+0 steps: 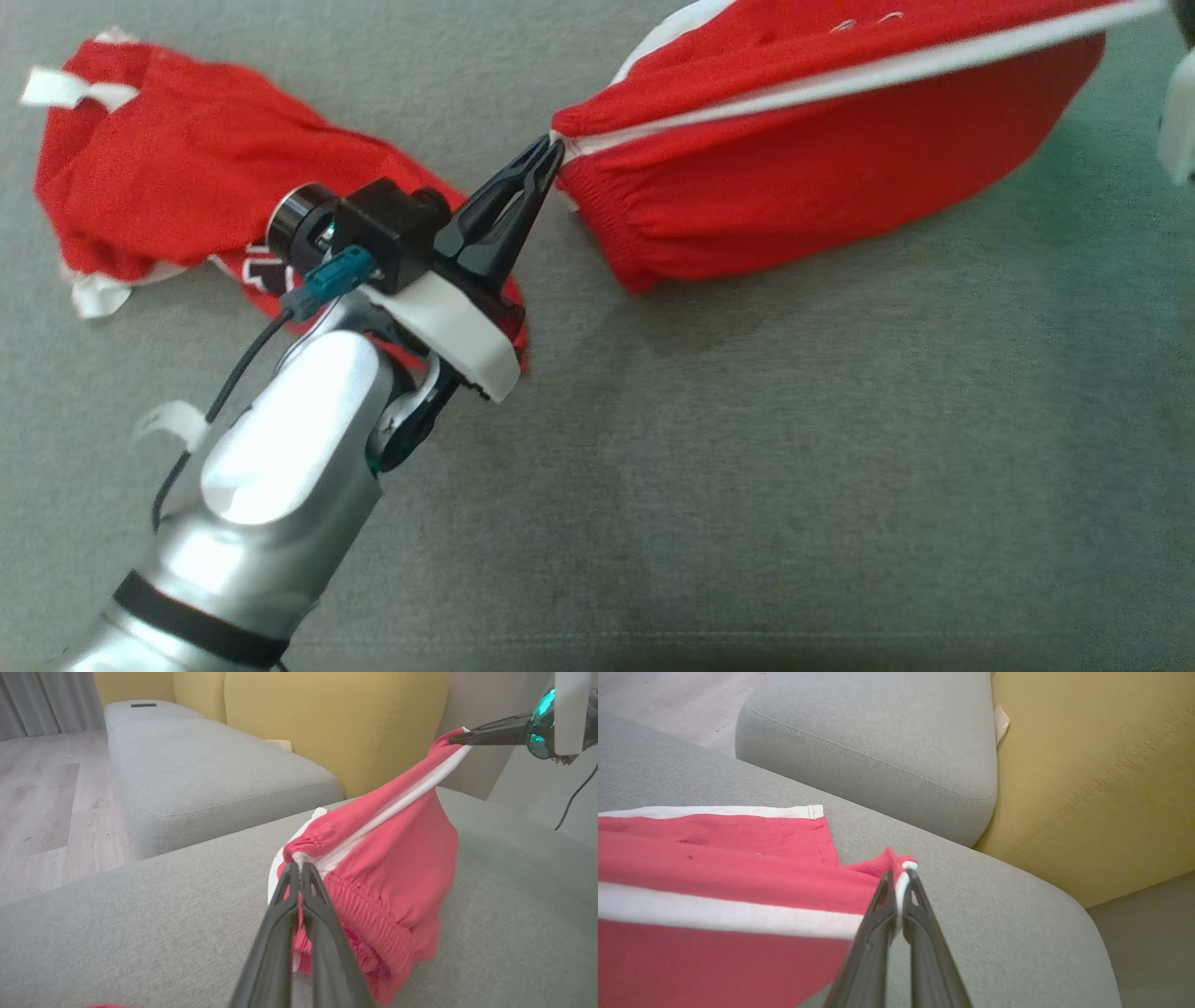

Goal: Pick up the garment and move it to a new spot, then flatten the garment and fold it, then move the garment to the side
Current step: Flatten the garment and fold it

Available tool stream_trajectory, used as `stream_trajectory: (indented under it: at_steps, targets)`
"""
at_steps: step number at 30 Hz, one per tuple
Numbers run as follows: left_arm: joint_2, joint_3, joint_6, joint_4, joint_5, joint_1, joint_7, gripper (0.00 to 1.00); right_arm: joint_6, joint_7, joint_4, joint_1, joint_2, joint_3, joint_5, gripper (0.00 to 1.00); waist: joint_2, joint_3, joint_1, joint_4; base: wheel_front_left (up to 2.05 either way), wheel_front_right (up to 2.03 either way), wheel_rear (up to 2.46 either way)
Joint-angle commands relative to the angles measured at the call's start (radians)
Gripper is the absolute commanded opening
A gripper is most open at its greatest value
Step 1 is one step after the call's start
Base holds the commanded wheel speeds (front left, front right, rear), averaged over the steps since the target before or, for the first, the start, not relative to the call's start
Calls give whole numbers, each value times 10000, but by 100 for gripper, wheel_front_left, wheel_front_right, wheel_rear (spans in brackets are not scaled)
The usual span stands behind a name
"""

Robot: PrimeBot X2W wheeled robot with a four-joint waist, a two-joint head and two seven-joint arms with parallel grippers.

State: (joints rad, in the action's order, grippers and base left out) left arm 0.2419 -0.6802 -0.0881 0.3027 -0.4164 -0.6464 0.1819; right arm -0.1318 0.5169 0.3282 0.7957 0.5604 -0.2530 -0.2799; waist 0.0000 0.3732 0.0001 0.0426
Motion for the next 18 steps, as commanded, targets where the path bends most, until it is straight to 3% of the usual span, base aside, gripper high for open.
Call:
stream_trajectory:
  at_steps: [1, 18]
  targets:
    - [96, 427, 56, -56, -49, -507, 158, 0, 11, -111, 91, 586, 272, -303, 83, 0, 0, 287, -1, 343, 0, 0, 0]
    - [-1076, 62, -91, 1292, -2, -1426, 669, 0, 11, -674, 2685, 3118, 132, -2290, -166, 0, 0, 1172, -1, 1563, 0, 0, 0]
